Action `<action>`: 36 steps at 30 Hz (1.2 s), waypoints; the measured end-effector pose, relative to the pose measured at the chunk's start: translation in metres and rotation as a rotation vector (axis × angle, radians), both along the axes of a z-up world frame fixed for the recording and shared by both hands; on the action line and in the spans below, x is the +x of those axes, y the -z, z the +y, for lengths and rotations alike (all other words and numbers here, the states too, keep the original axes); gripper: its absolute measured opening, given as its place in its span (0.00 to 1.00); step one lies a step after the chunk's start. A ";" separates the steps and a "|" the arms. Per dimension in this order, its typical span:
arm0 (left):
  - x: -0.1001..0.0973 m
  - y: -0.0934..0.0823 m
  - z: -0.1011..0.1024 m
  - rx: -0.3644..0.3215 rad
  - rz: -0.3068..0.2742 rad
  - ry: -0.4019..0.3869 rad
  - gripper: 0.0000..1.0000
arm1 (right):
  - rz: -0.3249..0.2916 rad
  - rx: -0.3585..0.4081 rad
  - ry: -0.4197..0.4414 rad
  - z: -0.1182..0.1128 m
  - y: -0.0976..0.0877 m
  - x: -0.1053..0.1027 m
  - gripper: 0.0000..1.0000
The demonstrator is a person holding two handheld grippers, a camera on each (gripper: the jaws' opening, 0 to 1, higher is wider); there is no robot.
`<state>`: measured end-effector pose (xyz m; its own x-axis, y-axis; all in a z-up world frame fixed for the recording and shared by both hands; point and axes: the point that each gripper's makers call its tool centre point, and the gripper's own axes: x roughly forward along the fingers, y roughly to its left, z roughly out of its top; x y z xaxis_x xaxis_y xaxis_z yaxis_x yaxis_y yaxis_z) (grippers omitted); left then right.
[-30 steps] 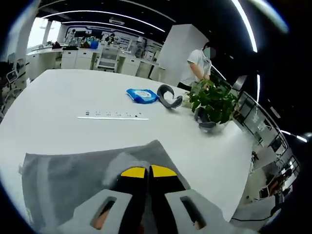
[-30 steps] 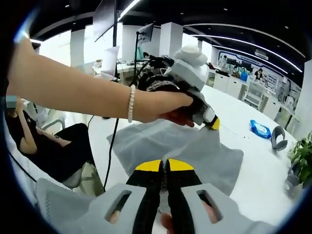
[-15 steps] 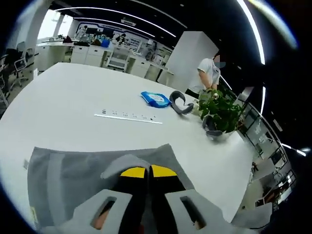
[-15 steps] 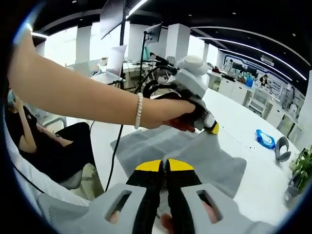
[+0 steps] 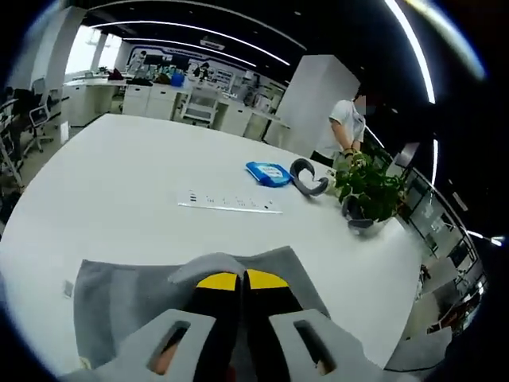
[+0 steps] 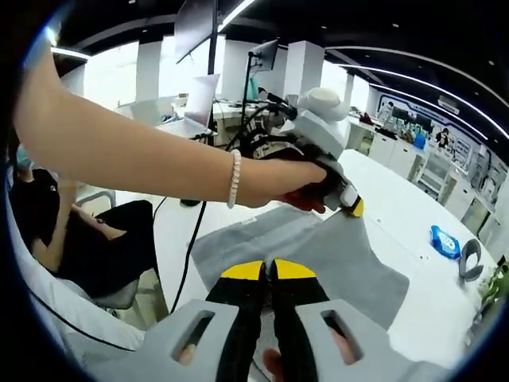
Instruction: Fold the towel on the table until its edges align and the towel forms a compact rectangular stack.
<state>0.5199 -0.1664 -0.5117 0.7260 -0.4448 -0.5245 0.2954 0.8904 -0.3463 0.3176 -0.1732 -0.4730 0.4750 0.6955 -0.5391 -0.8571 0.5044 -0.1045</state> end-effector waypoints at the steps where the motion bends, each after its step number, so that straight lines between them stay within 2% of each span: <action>1: 0.001 -0.002 0.001 0.002 -0.007 0.003 0.02 | -0.003 -0.001 -0.005 0.002 0.000 0.000 0.01; 6: 0.002 0.000 0.009 0.021 -0.017 0.013 0.02 | -0.007 -0.013 -0.025 0.010 0.001 0.000 0.01; 12: 0.001 0.007 0.022 -0.015 0.000 -0.023 0.02 | -0.026 -0.037 -0.061 0.022 0.001 -0.002 0.01; 17: 0.001 0.012 0.034 -0.017 0.006 -0.043 0.02 | -0.030 -0.052 -0.085 0.032 0.004 -0.005 0.01; 28: 0.007 0.020 0.074 -0.004 0.018 -0.102 0.02 | -0.007 -0.025 -0.122 0.060 0.008 -0.006 0.01; 36: 0.011 0.026 0.088 0.038 0.022 -0.096 0.02 | 0.035 -0.010 -0.137 0.081 0.023 -0.004 0.01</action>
<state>0.5312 -0.0785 -0.5380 0.7522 -0.3533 -0.5562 0.2009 0.9269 -0.3171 0.3132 -0.0922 -0.4957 0.3570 0.7468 -0.5611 -0.9210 0.3816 -0.0780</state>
